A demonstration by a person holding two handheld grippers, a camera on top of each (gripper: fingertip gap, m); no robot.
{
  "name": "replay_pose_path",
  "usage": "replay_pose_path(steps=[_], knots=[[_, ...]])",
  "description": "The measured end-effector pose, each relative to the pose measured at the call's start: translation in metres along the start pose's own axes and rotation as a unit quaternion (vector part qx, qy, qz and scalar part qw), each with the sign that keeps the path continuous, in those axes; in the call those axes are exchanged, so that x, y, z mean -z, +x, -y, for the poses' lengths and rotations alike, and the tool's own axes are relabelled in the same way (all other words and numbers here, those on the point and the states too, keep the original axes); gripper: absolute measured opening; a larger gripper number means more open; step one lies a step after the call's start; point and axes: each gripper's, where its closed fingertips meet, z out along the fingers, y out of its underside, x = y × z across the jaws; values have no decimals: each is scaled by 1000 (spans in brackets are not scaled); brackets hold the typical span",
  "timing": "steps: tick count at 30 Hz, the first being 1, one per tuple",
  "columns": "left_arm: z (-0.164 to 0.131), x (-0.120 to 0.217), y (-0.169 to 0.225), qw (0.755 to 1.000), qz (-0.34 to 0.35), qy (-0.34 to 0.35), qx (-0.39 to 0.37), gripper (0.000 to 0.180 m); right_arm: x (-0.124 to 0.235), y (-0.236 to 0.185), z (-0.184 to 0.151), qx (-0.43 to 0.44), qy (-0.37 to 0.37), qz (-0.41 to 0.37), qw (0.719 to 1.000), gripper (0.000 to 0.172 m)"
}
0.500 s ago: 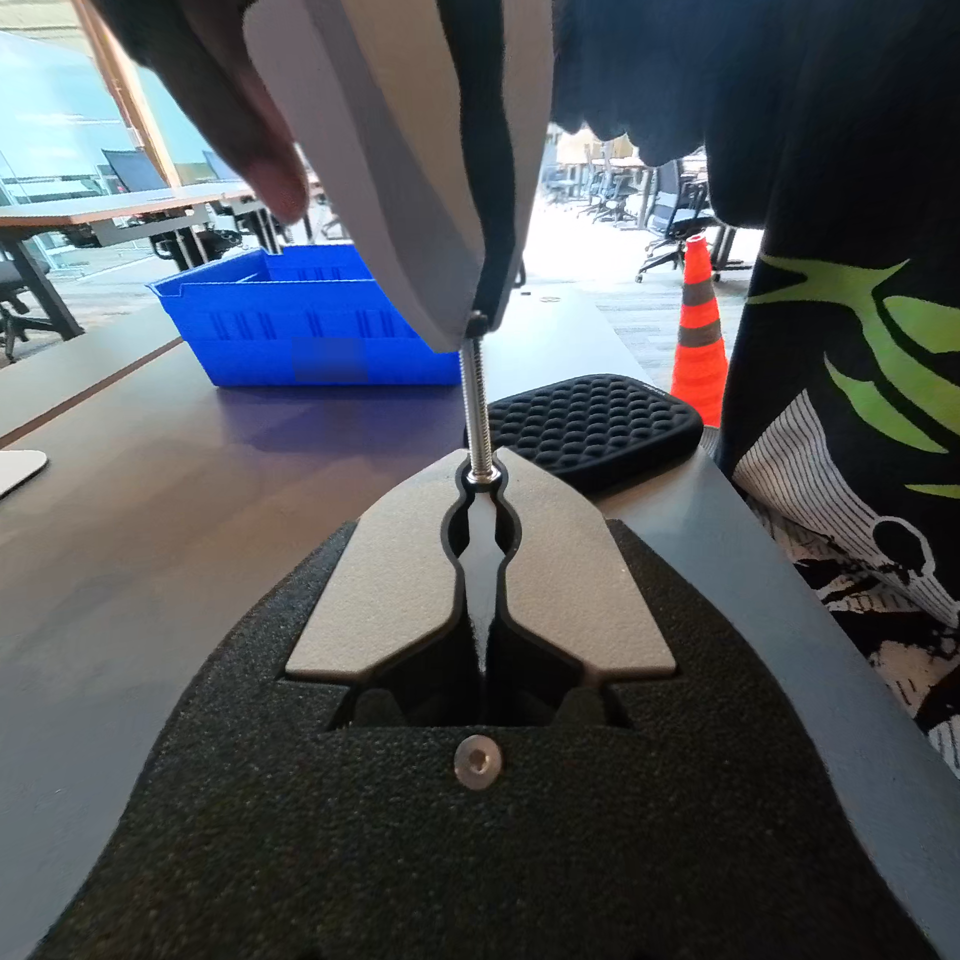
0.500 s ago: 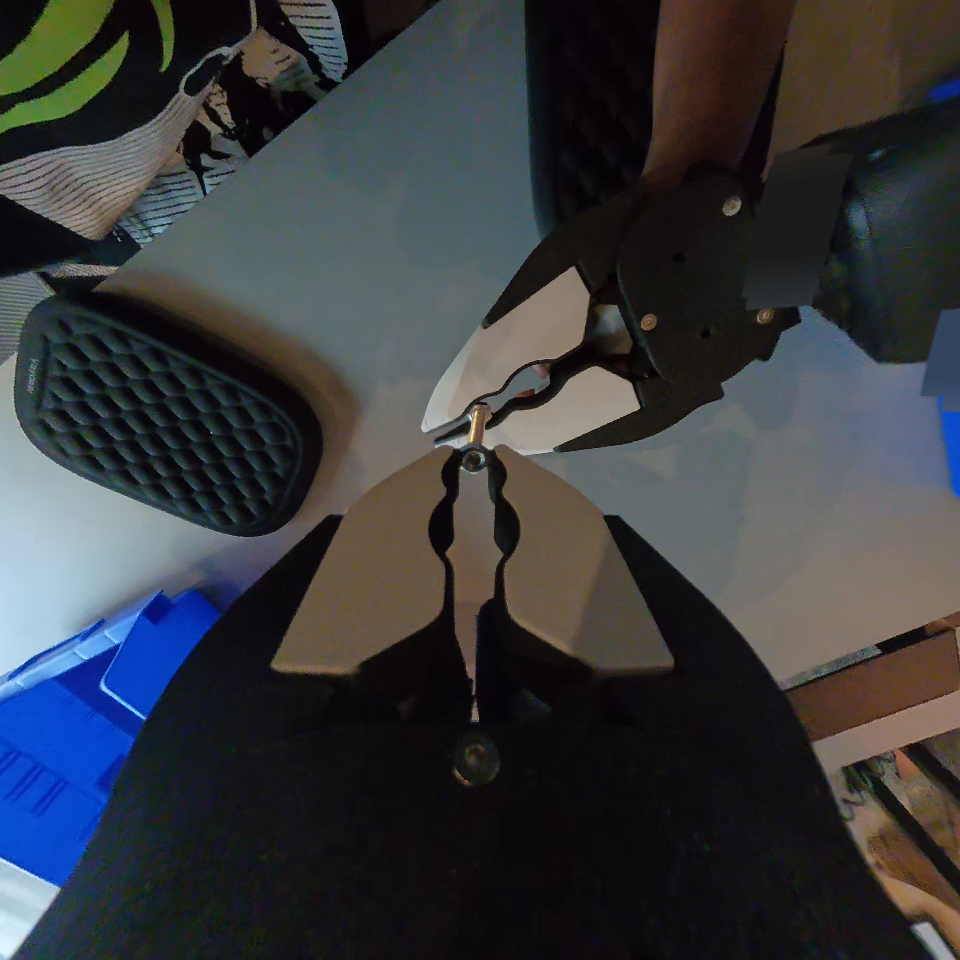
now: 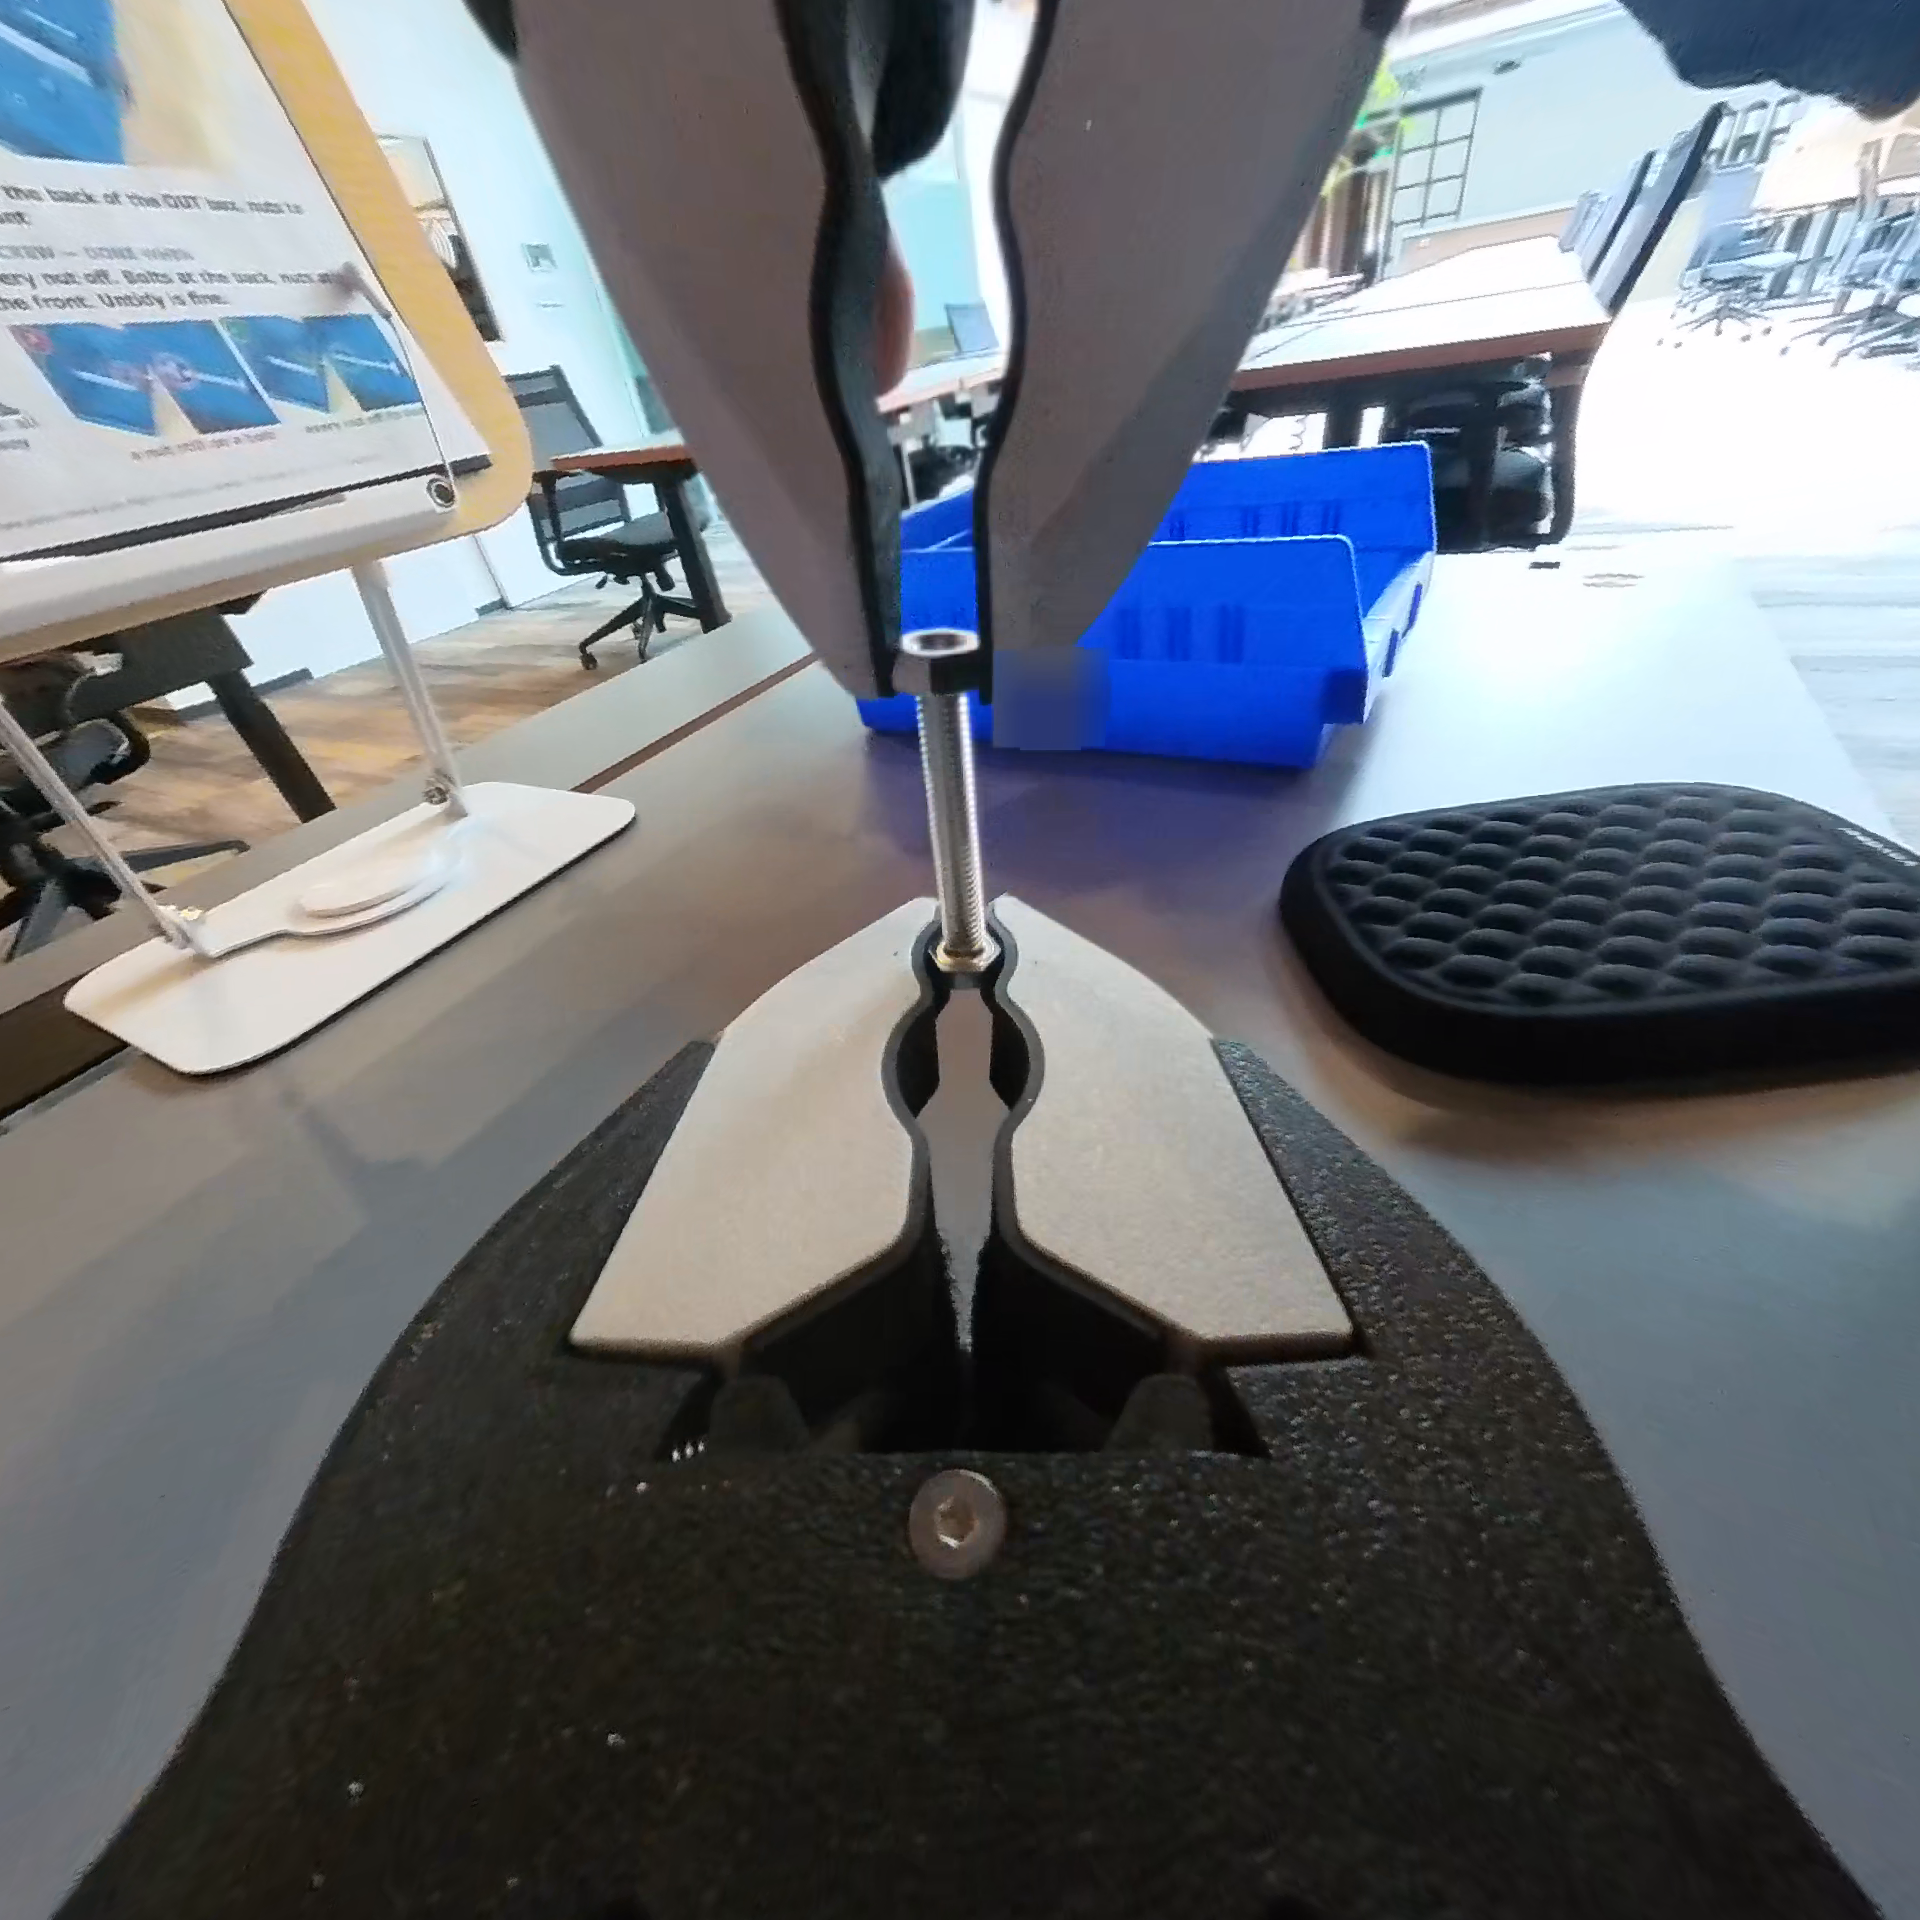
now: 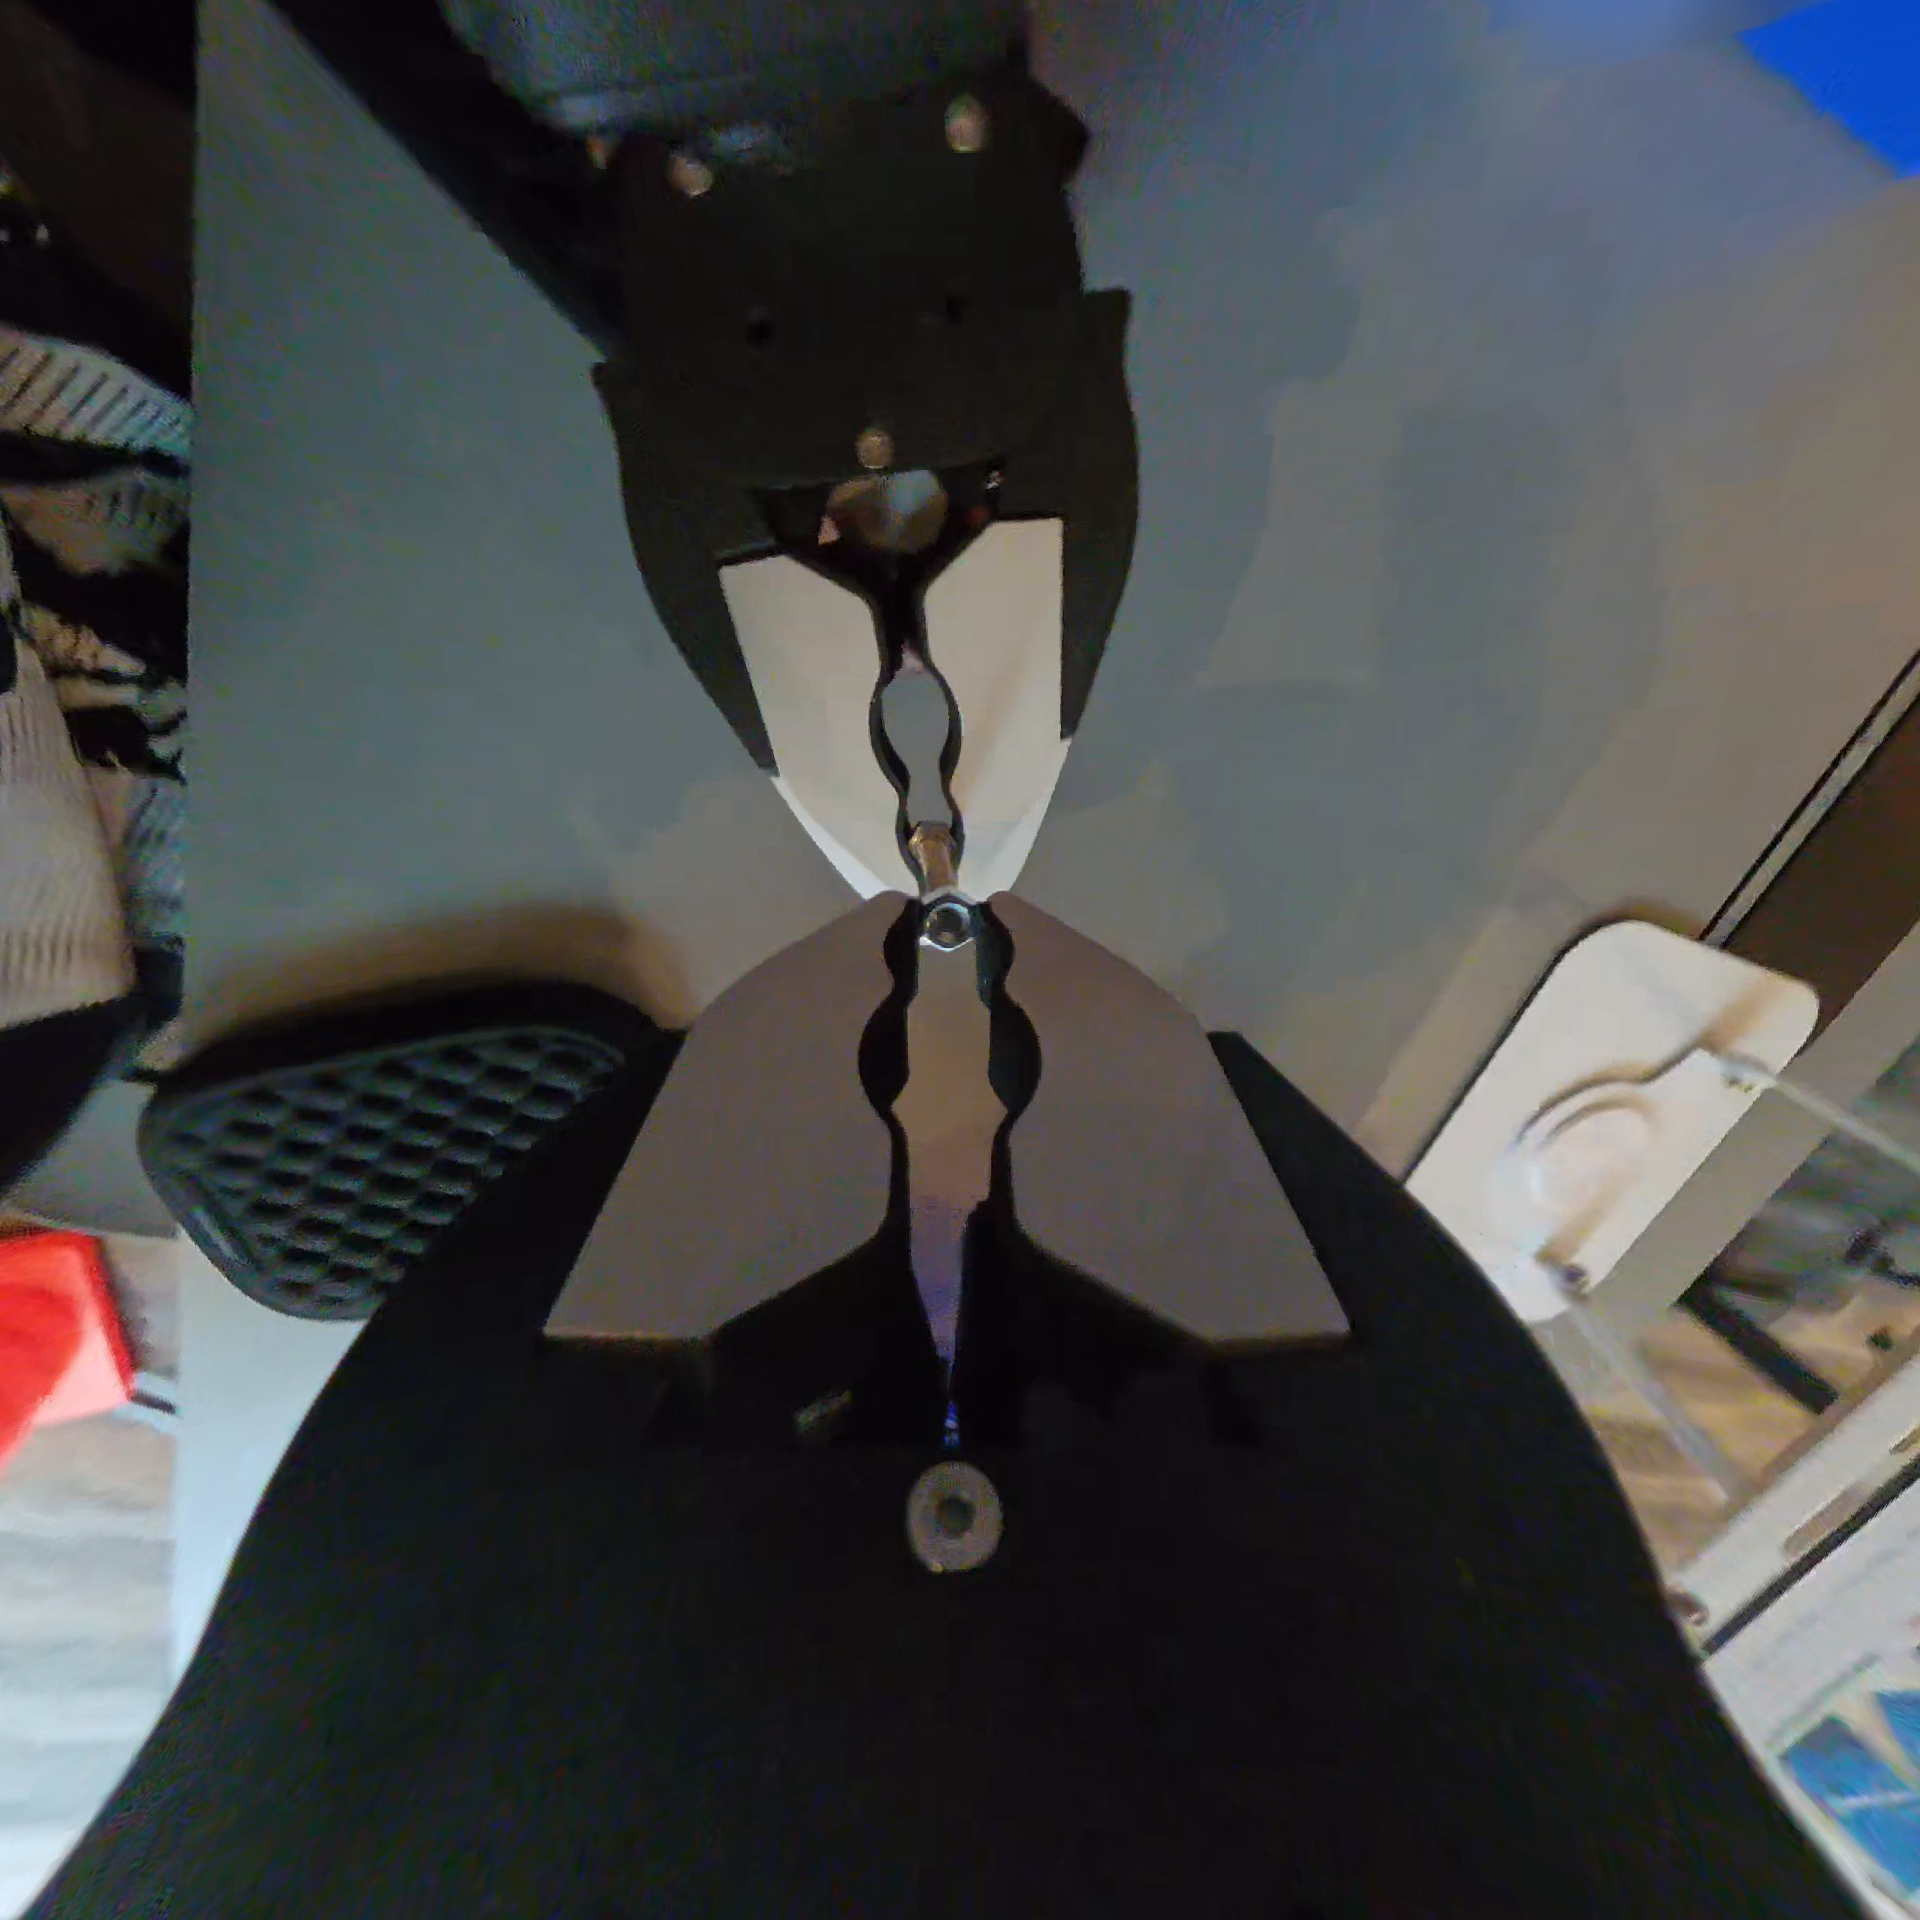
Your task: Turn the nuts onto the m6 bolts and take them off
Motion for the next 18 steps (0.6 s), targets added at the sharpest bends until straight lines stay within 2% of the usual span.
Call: replay_pose_path(steps=[2, 3, 4, 7, 11, 14, 18], knots=[[1, 0, -1, 1000, 0, 1, 4, 4, -1, 1, 0, -20, 1, -8, 1000, 12], [2, 1, -1, 1000, -3, 3, 4, 4, -1, 0, 0, -18, 1, -5, 1000, 22], [2, 1, -1, 1000, -6, 2, 3, 4, 0, -2, 0, -5, 4, 2, 1000, 28], [1, 1, 3, 1000, -26, 1, -2, 4, 11, -4, 2, 85, 23, 14, 996, 34], [3, 2, 18, 996, -90, 14, 8, 4, 17, -19, -2, 265, 34, 63, 962, 34], [5, 5, 28, 990, -138, 24, 25, 4, 14, -22, 3, 309, 42, 77, 947, 32], [6, 7, 36, 985, -170, 25, 28, 4, 10, -24, 3, 336, 33, 90, 937, 23]])
